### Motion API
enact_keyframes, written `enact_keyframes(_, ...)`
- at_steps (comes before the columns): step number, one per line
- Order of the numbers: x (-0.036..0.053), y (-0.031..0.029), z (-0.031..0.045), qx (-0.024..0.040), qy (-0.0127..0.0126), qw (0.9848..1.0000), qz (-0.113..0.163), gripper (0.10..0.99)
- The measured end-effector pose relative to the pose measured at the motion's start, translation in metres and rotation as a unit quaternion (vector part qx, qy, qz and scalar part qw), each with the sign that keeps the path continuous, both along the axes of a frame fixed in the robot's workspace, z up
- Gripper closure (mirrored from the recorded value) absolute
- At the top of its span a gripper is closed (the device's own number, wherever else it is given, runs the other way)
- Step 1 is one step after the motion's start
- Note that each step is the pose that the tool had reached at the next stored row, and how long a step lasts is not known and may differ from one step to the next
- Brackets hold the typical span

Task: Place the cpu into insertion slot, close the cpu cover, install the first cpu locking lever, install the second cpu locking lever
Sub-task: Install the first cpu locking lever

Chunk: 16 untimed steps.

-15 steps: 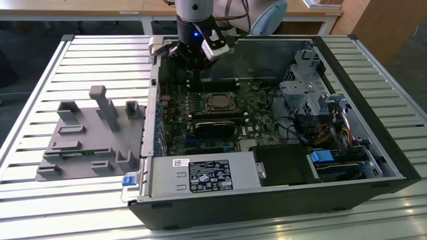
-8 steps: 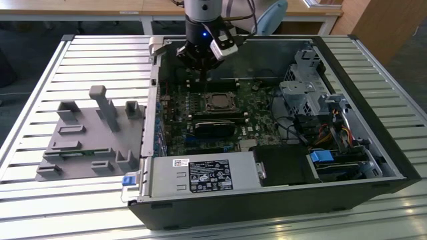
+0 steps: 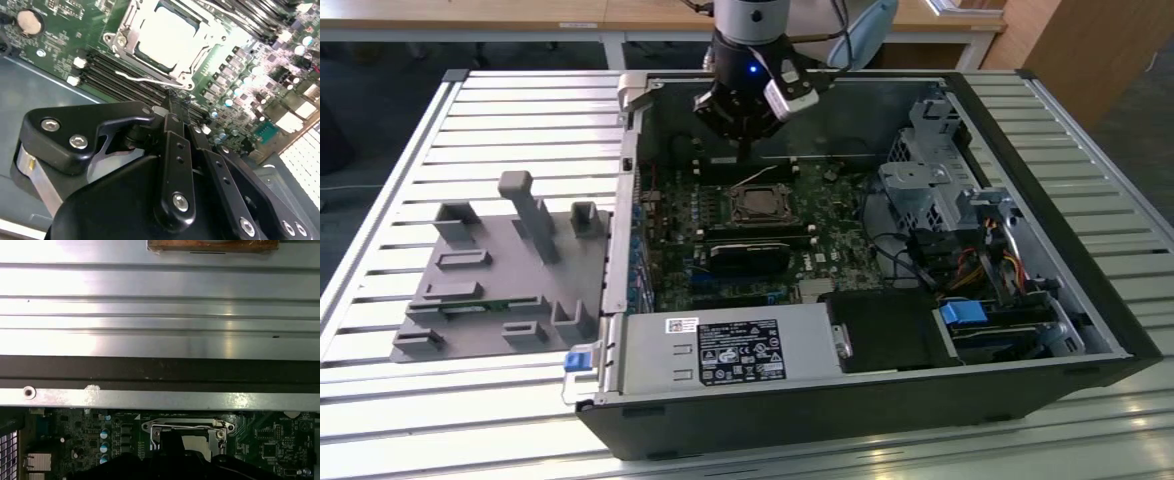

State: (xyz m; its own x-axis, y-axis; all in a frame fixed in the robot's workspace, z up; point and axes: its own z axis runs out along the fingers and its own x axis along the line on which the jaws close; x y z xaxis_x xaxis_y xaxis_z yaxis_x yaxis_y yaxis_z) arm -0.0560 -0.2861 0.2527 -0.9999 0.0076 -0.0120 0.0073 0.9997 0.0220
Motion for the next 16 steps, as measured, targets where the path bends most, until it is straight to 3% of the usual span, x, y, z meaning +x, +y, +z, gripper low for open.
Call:
enact_keyframes(3, 0.0001, 0.0000, -0.0006, 0.0081, -0.0001, 1.0000, 0.000, 0.965)
enact_keyframes(10, 0.0016, 0.0004, -0.0073, 0.0083, -0.0002, 1.0000, 0.001, 0.965)
enact_keyframes(16, 0.0093, 0.0020, -0.0137, 0.0083, -0.0001, 1.0000, 0.002, 0.965)
